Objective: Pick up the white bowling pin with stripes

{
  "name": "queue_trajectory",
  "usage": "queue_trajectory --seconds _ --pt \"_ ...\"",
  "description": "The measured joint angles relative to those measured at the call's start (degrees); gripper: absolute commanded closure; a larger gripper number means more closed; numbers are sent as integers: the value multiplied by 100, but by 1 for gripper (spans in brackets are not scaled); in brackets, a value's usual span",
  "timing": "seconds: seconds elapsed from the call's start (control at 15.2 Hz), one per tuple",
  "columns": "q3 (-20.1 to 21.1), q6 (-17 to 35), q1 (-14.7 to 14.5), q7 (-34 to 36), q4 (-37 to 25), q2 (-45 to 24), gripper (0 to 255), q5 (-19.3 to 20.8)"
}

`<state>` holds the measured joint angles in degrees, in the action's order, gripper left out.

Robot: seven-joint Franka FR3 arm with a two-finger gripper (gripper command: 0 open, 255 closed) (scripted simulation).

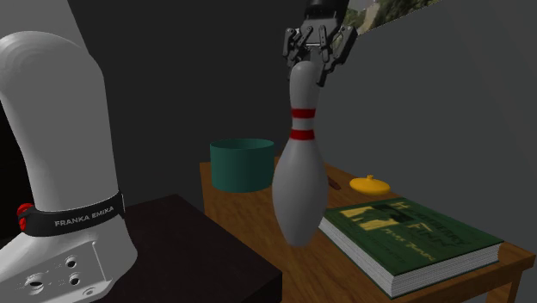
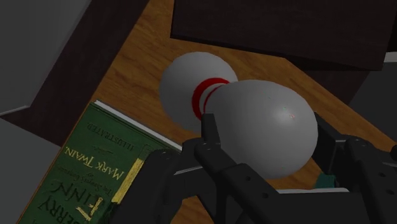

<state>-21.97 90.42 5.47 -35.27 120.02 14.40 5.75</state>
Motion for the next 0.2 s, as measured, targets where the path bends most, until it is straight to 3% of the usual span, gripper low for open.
queue_trajectory --seconds 0.2 --pt "13 -194 -6 0 -181 13 255 -3"
